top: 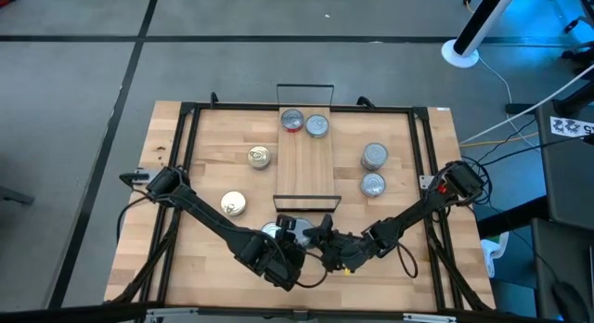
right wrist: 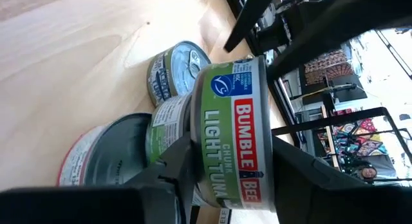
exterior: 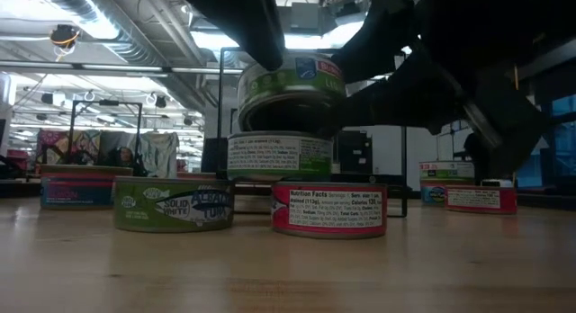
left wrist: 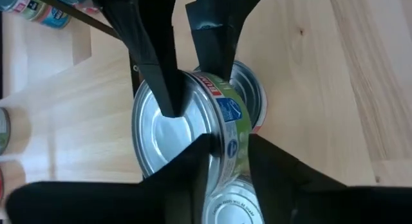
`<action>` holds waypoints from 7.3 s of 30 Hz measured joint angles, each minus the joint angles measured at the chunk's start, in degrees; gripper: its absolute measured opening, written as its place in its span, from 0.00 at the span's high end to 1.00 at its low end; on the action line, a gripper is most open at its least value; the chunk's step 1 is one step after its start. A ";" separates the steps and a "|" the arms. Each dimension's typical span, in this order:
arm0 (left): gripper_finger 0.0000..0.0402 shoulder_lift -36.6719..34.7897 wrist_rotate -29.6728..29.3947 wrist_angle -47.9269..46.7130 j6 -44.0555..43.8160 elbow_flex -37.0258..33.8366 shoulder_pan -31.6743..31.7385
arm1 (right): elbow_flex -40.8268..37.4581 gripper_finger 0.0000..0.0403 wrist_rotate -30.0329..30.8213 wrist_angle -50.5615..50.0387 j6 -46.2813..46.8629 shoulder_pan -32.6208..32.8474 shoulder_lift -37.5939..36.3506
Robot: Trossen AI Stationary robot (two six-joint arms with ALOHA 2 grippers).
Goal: Stack canned seafood by type on shelf
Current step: Put the green tuna can on the shelf, then stack the green tuna can on top of the other green tuna can on the shelf
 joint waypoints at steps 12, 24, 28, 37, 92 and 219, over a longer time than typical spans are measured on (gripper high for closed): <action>0.69 -7.85 0.24 -2.08 -0.57 4.51 -1.98 | 6.12 0.64 3.84 0.04 -2.64 4.02 -0.02; 0.77 -18.26 -0.74 -1.78 -1.35 4.75 -1.68 | 9.75 0.64 12.00 -3.13 -6.13 8.76 -6.01; 0.79 -19.53 -1.27 -1.84 0.04 4.75 -1.31 | 9.82 0.64 13.86 -7.16 -6.14 9.93 -12.06; 0.84 -19.76 -1.54 -1.95 2.21 4.75 -0.51 | 9.84 0.64 22.47 -23.49 -6.14 9.69 -25.40; 0.93 -19.80 -1.50 -4.49 -1.31 4.69 -0.01 | -18.95 0.65 -12.50 -19.97 1.21 -21.04 -30.53; 0.67 4.49 6.95 -2.01 0.11 4.58 0.53 | -18.92 0.29 -31.17 -11.78 30.07 5.62 -39.12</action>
